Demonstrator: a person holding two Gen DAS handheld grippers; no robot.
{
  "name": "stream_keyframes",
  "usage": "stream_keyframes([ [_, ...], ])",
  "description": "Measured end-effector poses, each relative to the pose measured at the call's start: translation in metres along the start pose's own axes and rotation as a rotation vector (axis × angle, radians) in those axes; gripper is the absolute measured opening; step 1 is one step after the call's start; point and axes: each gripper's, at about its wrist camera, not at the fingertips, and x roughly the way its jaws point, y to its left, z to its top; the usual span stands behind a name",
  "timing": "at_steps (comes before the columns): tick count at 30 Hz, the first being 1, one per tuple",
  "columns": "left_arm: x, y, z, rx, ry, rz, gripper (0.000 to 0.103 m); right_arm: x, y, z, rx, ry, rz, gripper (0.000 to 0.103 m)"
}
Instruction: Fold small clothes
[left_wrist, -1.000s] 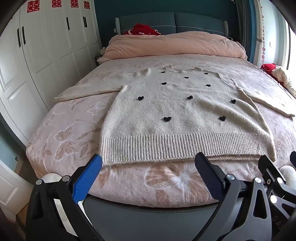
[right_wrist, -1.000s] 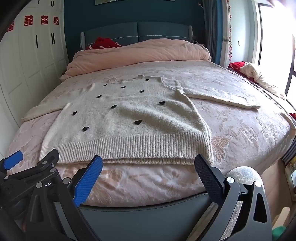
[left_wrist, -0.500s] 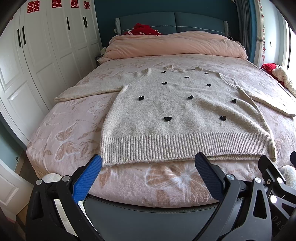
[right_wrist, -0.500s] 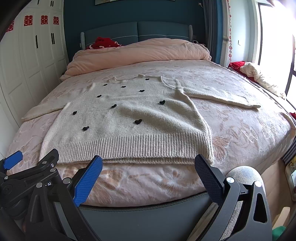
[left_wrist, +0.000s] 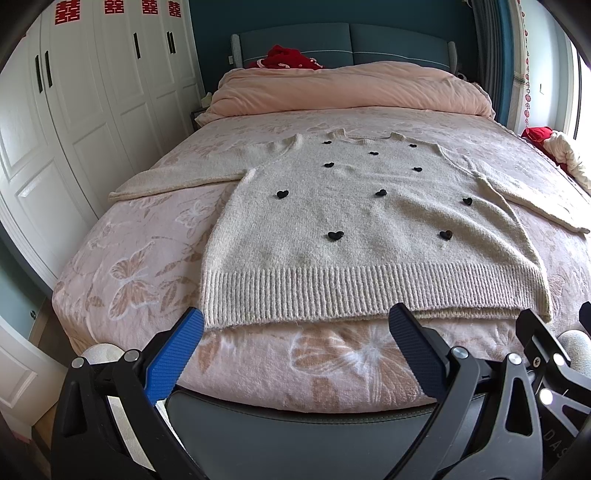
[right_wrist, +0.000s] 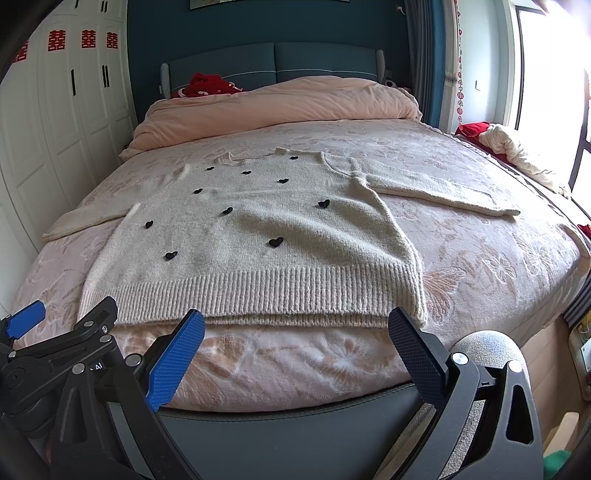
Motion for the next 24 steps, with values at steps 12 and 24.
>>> stream_keyframes([
  [12, 0.0, 0.0025, -0.003, -0.001, 0.002, 0.005, 0.098, -0.0002, 0.0003, 0.0003, -0.001, 0.001, -0.002, 0.098],
  [24, 0.0007, 0.0024, -0.0039, -0.002, 0.003, 0.005, 0.098, 0.0004, 0.0001, -0.0002, -0.001, 0.002, -0.002, 0.098],
])
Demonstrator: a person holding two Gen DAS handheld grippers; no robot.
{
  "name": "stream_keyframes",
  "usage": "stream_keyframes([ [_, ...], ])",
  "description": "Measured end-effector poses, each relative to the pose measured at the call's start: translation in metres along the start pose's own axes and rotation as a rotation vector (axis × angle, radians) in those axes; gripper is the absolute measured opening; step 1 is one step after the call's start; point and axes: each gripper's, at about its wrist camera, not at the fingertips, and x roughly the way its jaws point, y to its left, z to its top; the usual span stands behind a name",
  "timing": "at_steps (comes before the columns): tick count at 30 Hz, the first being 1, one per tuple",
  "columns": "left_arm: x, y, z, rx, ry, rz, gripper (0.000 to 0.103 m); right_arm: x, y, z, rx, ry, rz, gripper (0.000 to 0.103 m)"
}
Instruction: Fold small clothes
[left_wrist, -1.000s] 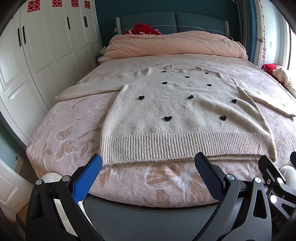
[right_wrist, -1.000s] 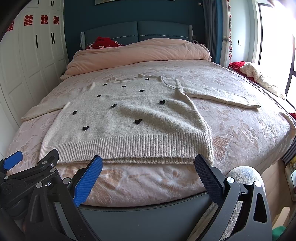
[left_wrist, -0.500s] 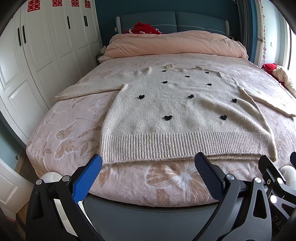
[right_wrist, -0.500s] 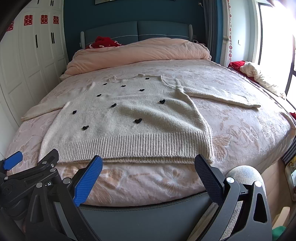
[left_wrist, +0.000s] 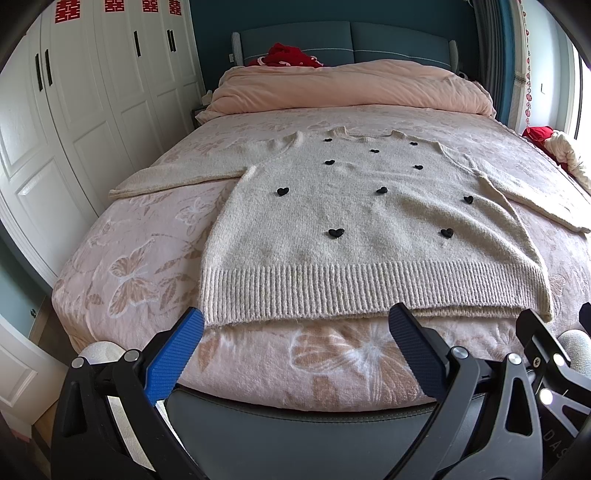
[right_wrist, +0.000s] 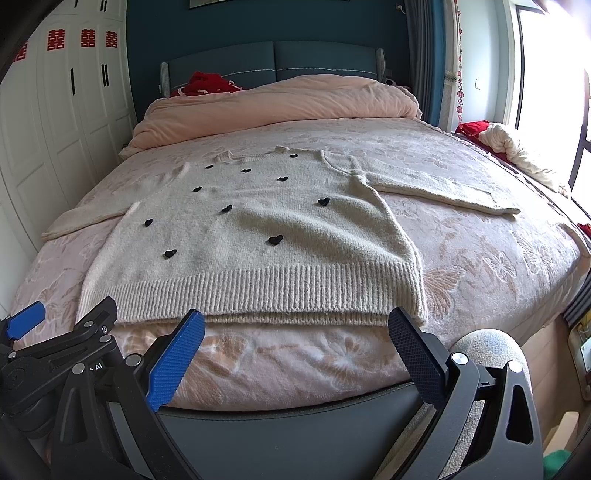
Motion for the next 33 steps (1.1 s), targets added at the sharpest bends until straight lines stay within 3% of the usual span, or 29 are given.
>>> stream_keyframes([
  [33, 0.0063, 0.0003, -0.0083, -0.003, 0.012, -0.001, 0.097, 0.0033, 0.0002, -0.0067, 0.005, 0.012, 0.01, 0.098],
])
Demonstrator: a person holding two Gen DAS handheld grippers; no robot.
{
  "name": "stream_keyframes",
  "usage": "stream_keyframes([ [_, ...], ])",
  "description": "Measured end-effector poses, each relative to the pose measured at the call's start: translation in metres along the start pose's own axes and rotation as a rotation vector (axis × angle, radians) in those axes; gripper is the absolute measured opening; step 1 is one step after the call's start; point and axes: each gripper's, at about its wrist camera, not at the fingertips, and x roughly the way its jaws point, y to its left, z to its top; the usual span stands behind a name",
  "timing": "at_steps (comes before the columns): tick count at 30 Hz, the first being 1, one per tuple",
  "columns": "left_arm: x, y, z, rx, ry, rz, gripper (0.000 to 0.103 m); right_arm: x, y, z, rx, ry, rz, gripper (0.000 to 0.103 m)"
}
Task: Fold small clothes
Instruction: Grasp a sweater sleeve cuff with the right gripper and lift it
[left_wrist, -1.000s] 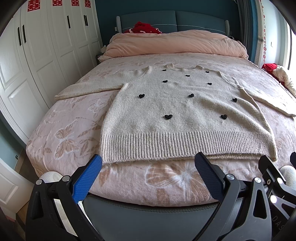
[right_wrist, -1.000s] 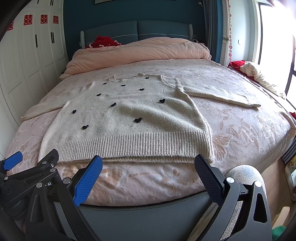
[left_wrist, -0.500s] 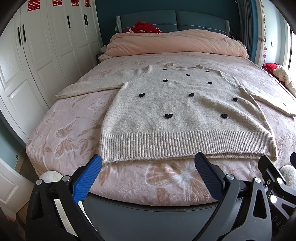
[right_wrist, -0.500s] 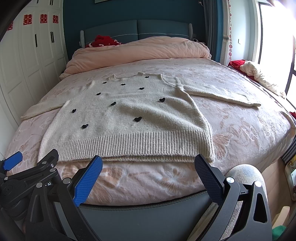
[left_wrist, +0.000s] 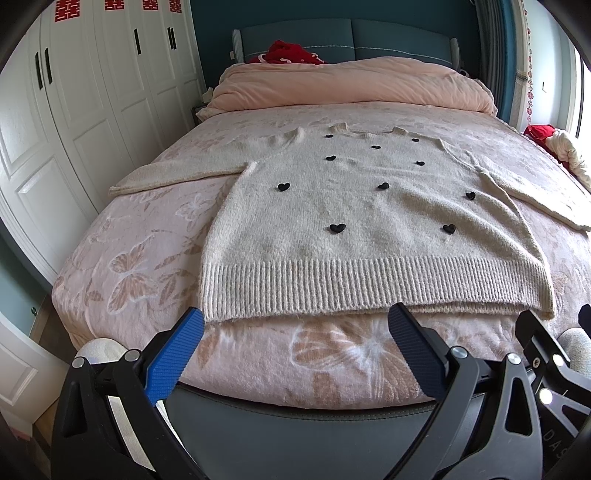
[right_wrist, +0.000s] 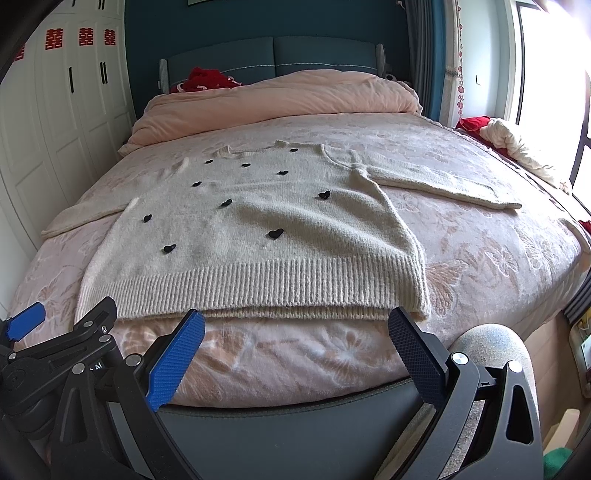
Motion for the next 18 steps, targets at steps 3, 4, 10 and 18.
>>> stream_keyframes([
  [3, 0.006, 0.003, -0.003, -0.008, 0.03, -0.031, 0.098, 0.011, -0.005, -0.006, 0.01, 0.042, 0.035, 0.098],
  [4, 0.009, 0.005, -0.005, -0.015, 0.041, -0.05, 0.098, 0.017, -0.008, -0.007, 0.015, 0.07, 0.054, 0.098],
  [10, 0.022, 0.02, 0.007, -0.037, 0.077, -0.057, 0.098, 0.044, -0.075, 0.022, 0.145, 0.068, 0.03, 0.098],
  [18, 0.047, 0.023, 0.038, -0.06, 0.104, -0.014, 0.098, 0.126, -0.296, 0.115, 0.575, 0.05, -0.121, 0.098],
])
